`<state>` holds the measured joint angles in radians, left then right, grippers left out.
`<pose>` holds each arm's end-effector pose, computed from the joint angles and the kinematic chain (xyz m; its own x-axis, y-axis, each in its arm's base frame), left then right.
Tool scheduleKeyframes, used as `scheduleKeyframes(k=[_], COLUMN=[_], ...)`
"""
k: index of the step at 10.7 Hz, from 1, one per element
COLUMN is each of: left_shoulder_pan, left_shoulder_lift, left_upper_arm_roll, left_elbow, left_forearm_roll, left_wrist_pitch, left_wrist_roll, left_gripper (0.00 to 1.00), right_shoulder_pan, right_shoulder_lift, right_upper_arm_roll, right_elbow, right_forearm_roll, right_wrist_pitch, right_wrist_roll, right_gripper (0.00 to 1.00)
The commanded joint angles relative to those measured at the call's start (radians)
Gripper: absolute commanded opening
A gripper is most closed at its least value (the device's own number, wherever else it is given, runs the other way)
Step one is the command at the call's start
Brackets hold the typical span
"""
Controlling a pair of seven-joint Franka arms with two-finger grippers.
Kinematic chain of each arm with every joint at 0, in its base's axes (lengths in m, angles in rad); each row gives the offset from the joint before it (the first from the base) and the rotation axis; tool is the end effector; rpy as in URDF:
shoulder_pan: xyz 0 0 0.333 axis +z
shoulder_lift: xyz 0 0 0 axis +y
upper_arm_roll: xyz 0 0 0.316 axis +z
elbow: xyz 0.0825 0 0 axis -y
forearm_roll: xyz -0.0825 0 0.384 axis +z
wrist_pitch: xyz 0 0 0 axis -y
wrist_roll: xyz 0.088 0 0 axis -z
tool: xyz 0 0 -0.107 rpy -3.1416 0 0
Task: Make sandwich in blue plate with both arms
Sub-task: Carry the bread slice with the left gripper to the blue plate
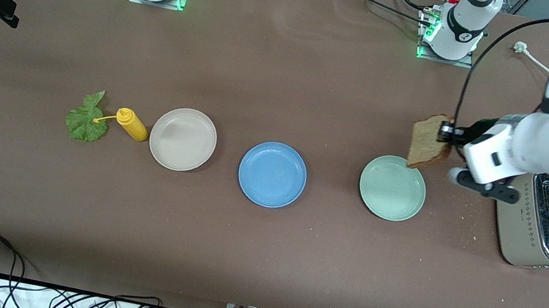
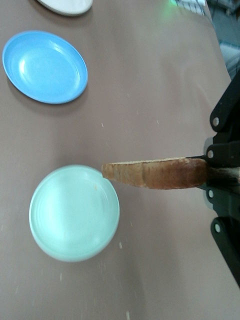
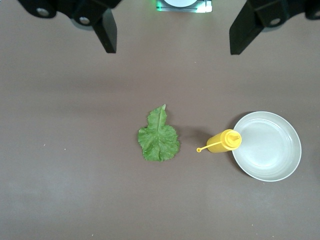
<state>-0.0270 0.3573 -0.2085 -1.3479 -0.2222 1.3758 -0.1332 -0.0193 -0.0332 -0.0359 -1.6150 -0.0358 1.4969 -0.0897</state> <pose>0.6086 -0.1523 0.5097 0.9277 -0.1460 -0.3437 -0.0614 -0.9675 0.2452 0.5344 -0.0339 0.6158 0.9956 0.0321 -0.0875 0.0346 -0.9990 0.0269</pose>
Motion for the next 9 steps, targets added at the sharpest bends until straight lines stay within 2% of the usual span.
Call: scheduleKeyframes(k=[1, 5, 9], left_shoulder_pan=[-0.092, -0.206, -0.371], left_shoulder_lift=[-0.001, 0.100, 0.227], left_upper_arm_roll=[0.020, 0.021, 0.069], left_elbow=[-0.144, -0.172, -0.162], left_forearm_roll=[-0.084, -0.369, -0.514], left_wrist_pitch=[0.202, 0.421, 0.690], left_wrist_roll=[-0.045, -0.170, -0.209], left_gripper=[0.00, 0.00, 0.00], right_shoulder_pan=[-0.001, -0.001, -0.001], right_shoulder_lift=[-0.005, -0.005, -0.005], right_upper_arm_roll=[0.001, 0.001, 0.001], right_elbow=[0.009, 0.009, 0.009], right_forearm_roll=[0.010, 0.010, 0.010], right_wrist_pitch=[-0.017, -0.017, -0.017], right_wrist_roll=[0.010, 0.010, 0.010], right_gripper=[1.00, 1.00, 1.00])
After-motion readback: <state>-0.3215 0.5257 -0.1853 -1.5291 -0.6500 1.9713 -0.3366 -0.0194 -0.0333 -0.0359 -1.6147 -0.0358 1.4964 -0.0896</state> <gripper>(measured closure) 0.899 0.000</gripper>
